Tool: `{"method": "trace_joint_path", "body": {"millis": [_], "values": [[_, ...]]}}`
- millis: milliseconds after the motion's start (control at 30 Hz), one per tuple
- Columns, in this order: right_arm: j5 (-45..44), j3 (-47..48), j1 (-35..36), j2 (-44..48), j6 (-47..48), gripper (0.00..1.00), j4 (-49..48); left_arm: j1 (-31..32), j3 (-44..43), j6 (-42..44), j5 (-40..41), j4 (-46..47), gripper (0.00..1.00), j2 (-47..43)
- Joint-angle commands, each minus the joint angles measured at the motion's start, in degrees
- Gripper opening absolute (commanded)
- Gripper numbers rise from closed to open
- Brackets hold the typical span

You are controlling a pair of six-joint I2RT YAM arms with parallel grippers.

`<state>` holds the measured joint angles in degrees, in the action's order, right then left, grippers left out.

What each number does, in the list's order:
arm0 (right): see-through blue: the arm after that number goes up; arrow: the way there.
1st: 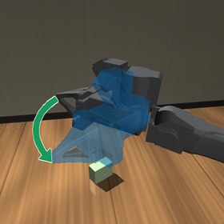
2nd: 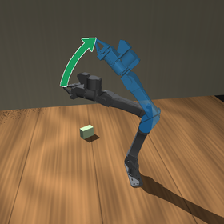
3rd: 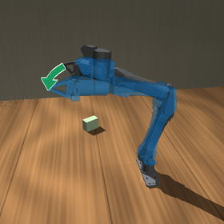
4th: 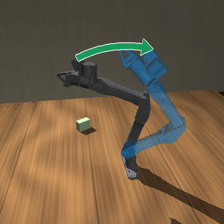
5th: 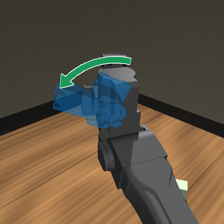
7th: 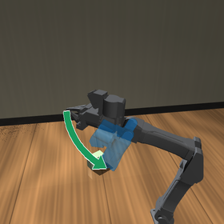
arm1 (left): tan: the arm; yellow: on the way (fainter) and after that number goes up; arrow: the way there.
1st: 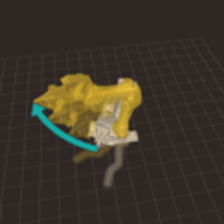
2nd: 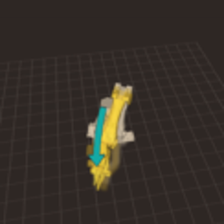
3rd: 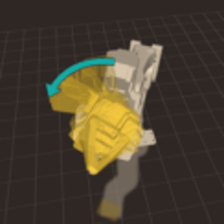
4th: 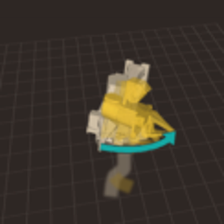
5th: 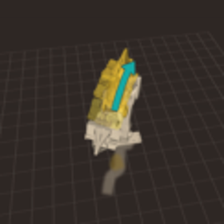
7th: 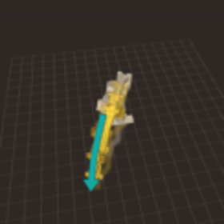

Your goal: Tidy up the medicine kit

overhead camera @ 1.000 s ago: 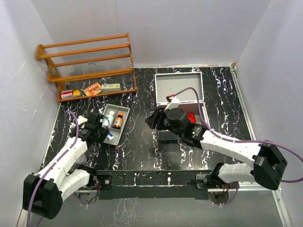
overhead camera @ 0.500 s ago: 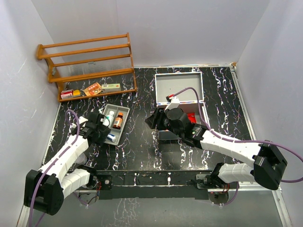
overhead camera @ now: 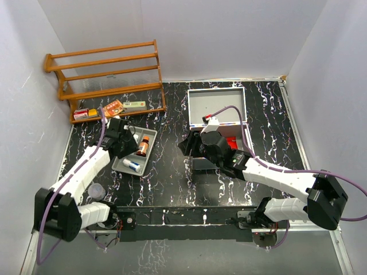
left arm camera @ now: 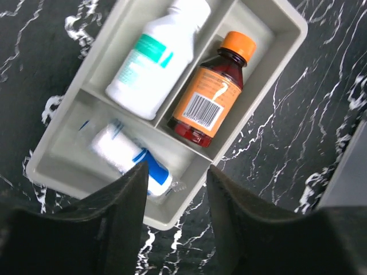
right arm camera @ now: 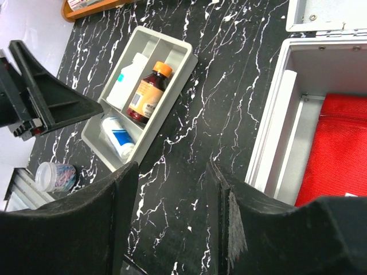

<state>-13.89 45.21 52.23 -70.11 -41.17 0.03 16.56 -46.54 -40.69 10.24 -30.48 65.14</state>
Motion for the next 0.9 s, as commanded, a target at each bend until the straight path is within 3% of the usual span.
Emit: {"method": "trace_joint_path", "body": {"millis": [0, 100, 167, 367, 867], "values": [[-3.54, 2.86, -0.13, 1.29, 1.34, 0.49, -0.28, -0.36, -5.19, 14.87, -5.85, 0.55, 0.39, 6.57], [-4.21, 2.80, -0.12, 1.80, 1.35, 0.48, 0.03, -0.33, -7.85, 17.20, -6.09, 0.50, 0.26, 11.13], [-4.55, 2.63, -0.15, 2.23, 1.42, 0.48, 0.14, -0.33, -9.25, 18.24, -4.71, 0.34, 0.24, 14.25], [-4.84, 2.16, -0.22, 3.31, 1.88, 0.49, 0.45, -0.38, -13.41, 19.38, 0.21, -1.80, 0.24, 20.74], [-5.77, 0.93, -0.37, 4.53, 2.01, 0.49, 0.14, -0.38, -13.81, 20.52, 0.52, -0.27, 0.23, 27.16]]}}
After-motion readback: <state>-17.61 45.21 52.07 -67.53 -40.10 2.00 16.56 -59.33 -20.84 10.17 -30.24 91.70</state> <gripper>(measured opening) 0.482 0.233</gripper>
